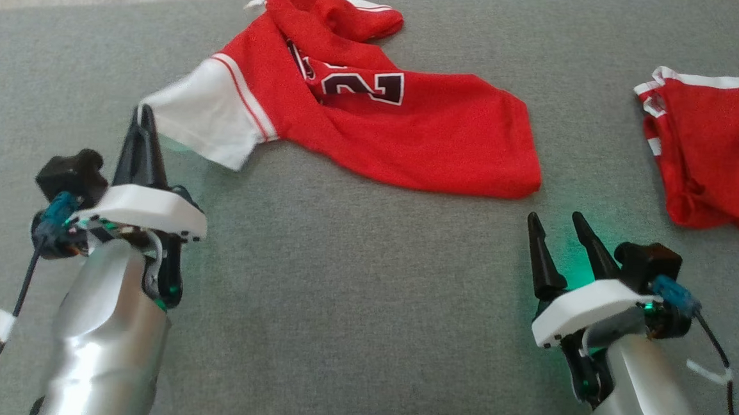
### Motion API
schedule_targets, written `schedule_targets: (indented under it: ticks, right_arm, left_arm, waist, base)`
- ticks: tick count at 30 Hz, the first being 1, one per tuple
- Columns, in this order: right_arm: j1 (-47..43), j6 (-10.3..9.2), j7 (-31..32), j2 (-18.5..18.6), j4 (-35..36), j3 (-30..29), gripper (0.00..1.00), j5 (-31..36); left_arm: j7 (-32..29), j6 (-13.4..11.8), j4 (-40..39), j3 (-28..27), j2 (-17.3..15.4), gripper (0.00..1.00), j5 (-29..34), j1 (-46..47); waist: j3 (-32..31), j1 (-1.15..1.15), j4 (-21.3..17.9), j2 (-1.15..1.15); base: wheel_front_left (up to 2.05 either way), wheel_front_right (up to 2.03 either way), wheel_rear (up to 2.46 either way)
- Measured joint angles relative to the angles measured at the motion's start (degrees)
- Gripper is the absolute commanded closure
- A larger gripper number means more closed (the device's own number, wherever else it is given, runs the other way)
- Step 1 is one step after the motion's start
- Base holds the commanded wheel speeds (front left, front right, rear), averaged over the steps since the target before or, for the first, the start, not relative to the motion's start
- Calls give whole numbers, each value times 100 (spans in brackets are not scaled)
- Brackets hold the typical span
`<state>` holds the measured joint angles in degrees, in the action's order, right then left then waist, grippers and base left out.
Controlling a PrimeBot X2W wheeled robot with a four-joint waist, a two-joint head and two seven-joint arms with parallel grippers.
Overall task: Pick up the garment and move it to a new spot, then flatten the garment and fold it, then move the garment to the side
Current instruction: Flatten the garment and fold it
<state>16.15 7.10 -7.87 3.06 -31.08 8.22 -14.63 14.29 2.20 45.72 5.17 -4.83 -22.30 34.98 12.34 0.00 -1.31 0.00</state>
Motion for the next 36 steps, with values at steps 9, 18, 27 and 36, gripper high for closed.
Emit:
schedule_targets:
  ticks: [9,18,27,36]
  right_arm:
    - [666,0,71,4,-1100,37,0,-267]
    - [1331,0,-179,14,-1901,81,0,-271]
    - [1672,0,-361,20,-2341,434,0,-502]
    - [1727,0,-523,24,-2521,860,100,-606]
  left_arm:
    - [16,-99,-996,-199,136,100,178,-414]
    - [16,-67,-1076,-199,202,100,248,-454]
    - [16,-62,-1070,-191,241,100,281,-454]
    - [16,-26,-1048,-354,252,100,322,-517]
  waist:
    - [42,0,190,0]
    - [152,0,319,0]
    - [181,1,399,0]
    - [9,0,293,0]
  base:
    - [0,0,0]
    - [0,0,0]
    - [0,0,0]
    - [0,0,0]
